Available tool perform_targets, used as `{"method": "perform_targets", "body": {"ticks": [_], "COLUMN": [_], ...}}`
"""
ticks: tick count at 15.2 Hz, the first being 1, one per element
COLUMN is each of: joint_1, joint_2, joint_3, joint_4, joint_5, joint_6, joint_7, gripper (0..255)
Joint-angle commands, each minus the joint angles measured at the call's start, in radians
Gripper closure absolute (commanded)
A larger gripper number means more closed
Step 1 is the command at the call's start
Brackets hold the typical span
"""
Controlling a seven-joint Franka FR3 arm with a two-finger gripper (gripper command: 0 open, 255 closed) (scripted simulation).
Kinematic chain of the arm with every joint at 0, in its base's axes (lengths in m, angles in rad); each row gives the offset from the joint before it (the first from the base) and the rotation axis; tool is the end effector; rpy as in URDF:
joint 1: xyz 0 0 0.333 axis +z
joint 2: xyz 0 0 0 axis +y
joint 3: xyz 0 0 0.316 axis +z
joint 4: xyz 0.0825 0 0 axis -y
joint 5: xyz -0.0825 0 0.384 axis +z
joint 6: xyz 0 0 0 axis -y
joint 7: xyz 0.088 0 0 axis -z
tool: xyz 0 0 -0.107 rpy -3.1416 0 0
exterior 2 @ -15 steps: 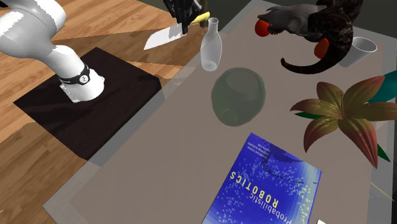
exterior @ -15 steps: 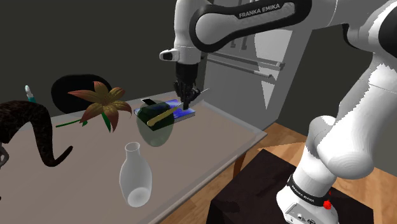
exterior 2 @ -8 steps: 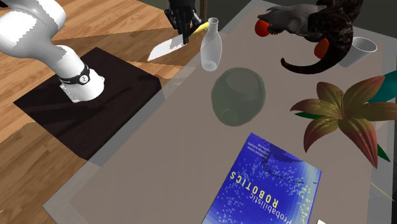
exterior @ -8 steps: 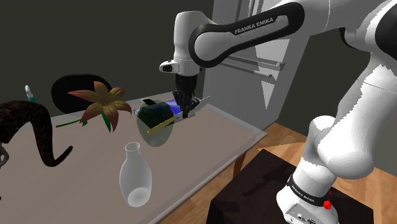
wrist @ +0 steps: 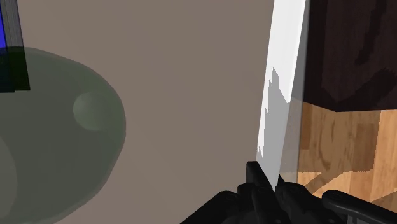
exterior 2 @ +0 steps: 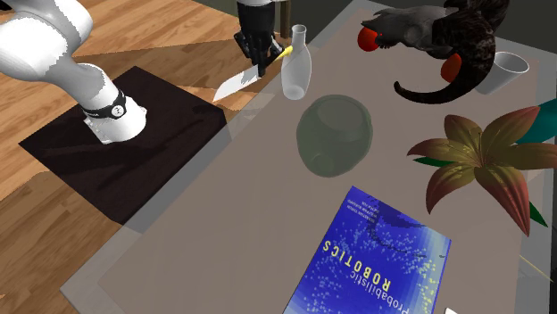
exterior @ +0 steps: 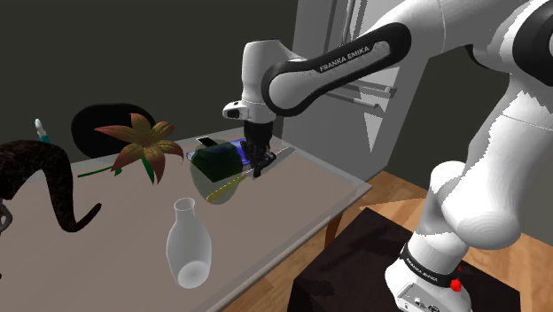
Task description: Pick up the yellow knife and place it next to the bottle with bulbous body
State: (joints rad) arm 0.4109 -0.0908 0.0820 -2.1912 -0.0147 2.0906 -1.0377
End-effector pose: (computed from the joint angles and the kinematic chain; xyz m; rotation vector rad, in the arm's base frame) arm 0.4525 0.2428 0.4244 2.2460 2.1726 -0.0237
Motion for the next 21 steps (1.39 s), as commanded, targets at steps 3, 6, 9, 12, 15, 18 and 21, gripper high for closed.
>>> {"method": "perform_targets", "body": {"ticks": [3,6,9,12,15,18,21], "joint_1": [0.0,0.0,0.0,0.0,0.0,0.0,0.0], "joint_2": [0.022,0.041,0.061,0.084,0.109,0.135,0.163], "joint_3": [0.001,0.001,0.001,0.001,0.001,0.001,0.0], "joint_4": [-0.03,-0.051,-0.071,-0.089,-0.104,-0.118,-0.13], "joint_5": [-0.003,-0.005,-0.008,-0.011,-0.014,-0.019,-0.023], "joint_6": [0.052,0.092,0.133,0.173,0.213,0.253,0.293], "joint_7": [0.003,0.005,0.008,0.01,0.014,0.017,0.021], "gripper": [255,255,255,255,255,255,255]}}
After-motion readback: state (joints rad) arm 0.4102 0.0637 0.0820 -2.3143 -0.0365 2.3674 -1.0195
